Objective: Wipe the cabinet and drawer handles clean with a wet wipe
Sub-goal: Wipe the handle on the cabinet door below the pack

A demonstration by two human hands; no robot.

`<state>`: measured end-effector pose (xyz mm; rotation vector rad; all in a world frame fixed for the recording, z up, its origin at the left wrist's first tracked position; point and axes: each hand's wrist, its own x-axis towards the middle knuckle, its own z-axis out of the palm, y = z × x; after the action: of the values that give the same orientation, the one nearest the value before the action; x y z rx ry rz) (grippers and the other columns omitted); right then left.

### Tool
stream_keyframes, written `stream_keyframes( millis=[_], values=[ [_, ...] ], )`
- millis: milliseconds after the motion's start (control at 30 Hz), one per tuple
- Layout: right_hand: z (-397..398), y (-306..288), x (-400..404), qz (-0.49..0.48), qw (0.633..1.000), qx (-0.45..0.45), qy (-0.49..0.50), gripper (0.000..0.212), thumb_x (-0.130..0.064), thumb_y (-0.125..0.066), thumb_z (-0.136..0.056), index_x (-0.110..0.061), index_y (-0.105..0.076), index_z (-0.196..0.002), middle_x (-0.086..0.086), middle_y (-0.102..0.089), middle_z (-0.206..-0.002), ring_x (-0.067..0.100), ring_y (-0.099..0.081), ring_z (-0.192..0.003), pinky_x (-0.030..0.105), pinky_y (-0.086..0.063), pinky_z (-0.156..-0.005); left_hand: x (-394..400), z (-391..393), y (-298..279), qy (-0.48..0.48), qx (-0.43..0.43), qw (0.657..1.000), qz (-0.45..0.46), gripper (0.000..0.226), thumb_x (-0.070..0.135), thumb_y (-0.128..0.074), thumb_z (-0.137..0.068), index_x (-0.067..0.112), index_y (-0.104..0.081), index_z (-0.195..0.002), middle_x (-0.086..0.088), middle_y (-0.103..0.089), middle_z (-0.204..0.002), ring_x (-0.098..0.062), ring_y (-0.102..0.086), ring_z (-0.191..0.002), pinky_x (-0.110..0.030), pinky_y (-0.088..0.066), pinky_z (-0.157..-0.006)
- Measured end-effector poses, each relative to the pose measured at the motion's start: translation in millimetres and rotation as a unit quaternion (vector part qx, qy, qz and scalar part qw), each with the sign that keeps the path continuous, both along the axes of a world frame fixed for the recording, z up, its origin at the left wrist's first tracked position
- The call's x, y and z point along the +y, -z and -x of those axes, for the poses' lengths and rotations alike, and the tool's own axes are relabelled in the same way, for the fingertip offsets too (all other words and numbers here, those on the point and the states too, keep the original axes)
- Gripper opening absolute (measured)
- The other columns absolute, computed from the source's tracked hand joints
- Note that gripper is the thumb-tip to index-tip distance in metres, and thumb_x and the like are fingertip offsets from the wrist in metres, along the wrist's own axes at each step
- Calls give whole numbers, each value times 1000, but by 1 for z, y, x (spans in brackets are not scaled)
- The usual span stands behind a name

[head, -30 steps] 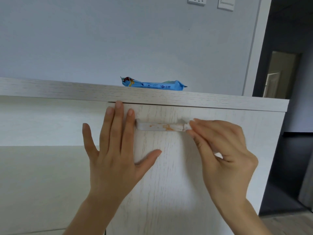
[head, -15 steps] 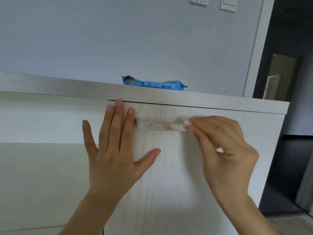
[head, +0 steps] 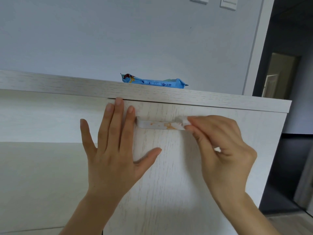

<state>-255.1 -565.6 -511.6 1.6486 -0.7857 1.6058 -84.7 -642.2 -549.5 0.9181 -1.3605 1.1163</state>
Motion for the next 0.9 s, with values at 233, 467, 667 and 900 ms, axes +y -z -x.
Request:
stream_keyframes(
  millis=[233,467,667,900],
  values=[
    [5,2,4,14,999,-27,-15,19,-5,-70,-83,-14,-68,-100,-9,-65,-101,13,-62,-93,18,-46,-87,1,0,0,9,1,1000,-3,84,66,-44,-91,1,-32,-143,-17,-25,-151,-30,-27,-140,-59,-12,-112],
    [1,1,-4,11,1000,12,-22,19,-6,-68,-85,-11,-66,-102,-6,-65,-103,15,-62,-95,18,-45,-91,0,1,-1,12,3,1000,-1,84,66,-44,-91,1,-33,-143,-18,-27,-150,-30,-27,-140,-59,-13,-113],
    [1,4,-4,10,1000,11,-9,22,-2,-69,-83,-11,-67,-103,-4,-65,-105,16,-62,-97,20,-46,-92,1,1,-1,10,2,1000,-1,84,66,-43,-91,1,-32,-143,-18,-27,-149,-31,-27,-140,-59,-13,-112],
    [2,2,0,6,999,2,-42,16,-9,-65,-86,-12,-68,-102,-7,-65,-104,12,-62,-98,19,-46,-89,1,0,0,6,2,1000,-3,85,66,-43,-91,0,-32,-143,-18,-26,-150,-30,-26,-141,-59,-14,-112]
  ],
)
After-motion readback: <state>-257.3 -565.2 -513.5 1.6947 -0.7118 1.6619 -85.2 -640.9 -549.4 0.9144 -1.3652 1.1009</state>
